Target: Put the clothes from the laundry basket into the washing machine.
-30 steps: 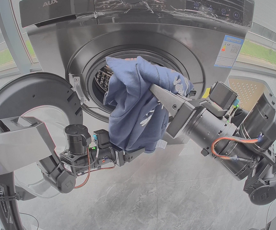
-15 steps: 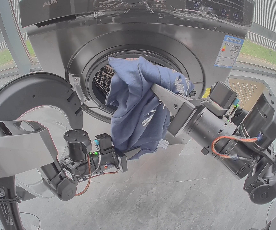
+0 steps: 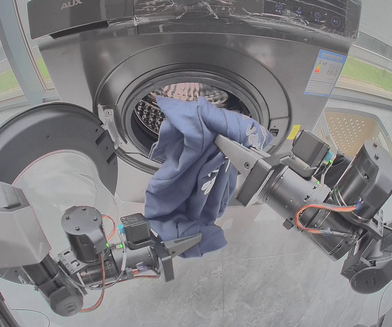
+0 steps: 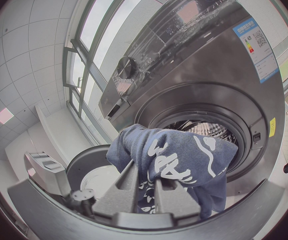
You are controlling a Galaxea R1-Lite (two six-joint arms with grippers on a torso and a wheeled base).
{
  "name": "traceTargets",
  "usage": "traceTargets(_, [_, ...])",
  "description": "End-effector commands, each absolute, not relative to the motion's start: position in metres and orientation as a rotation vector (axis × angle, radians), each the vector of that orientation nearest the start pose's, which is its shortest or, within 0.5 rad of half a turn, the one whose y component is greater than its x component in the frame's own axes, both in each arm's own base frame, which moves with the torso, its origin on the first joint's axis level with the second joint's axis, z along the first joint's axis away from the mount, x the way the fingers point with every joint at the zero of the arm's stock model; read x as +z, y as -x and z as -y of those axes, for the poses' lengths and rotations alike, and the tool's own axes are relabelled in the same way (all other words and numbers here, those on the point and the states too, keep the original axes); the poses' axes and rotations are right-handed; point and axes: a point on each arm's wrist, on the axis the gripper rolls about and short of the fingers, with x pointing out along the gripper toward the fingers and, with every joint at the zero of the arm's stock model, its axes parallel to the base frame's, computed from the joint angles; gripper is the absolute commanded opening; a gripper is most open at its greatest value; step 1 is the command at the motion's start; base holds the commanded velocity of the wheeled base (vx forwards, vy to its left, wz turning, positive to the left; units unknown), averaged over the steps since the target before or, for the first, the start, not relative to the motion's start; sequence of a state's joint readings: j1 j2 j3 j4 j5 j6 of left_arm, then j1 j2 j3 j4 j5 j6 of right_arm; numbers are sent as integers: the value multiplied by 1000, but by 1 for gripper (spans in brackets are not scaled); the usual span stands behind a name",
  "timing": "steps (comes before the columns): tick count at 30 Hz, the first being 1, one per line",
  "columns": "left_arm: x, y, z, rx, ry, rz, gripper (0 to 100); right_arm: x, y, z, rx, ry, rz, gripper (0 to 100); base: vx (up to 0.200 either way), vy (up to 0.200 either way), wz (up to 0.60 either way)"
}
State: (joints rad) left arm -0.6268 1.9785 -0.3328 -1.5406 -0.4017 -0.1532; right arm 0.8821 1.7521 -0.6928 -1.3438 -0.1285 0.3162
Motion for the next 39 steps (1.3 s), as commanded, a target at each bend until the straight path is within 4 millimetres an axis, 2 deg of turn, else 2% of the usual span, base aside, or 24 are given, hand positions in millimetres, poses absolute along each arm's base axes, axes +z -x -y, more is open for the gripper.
traceTargets(1, [113, -174, 159, -1098, 121, -123, 0, 184, -196, -235, 781, -404, 56, 100, 0, 0, 0])
traceTargets(5, [128, -170, 153, -1092, 139, -58, 0, 174, -192, -234, 780, -383, 8, 100, 0, 0, 0])
traceTargets(9, [155, -174, 151, -1079, 171, 67, 0, 157, -189, -223, 753, -346, -47, 100, 0, 0, 0])
traceTargets(11, [160, -178, 148, -1062, 189, 82, 0, 150, -188, -218, 741, -325, -70, 100, 0, 0, 0])
traceTargets(17, [168, -187, 147, -992, 208, 120, 0, 143, -181, -208, 726, -256, -83, 100, 0, 0, 0])
traceTargets(27, [178, -193, 147, -972, 247, 155, 0, 132, -183, -191, 678, -213, -119, 100, 0, 0, 0])
traceTargets(33, [178, -191, 147, -977, 245, 155, 0, 127, -189, -188, 662, -202, -134, 100, 0, 0, 0])
traceTargets(39, [178, -191, 146, -977, 246, 153, 0, 117, -199, -194, 686, -173, -137, 100, 0, 0, 0])
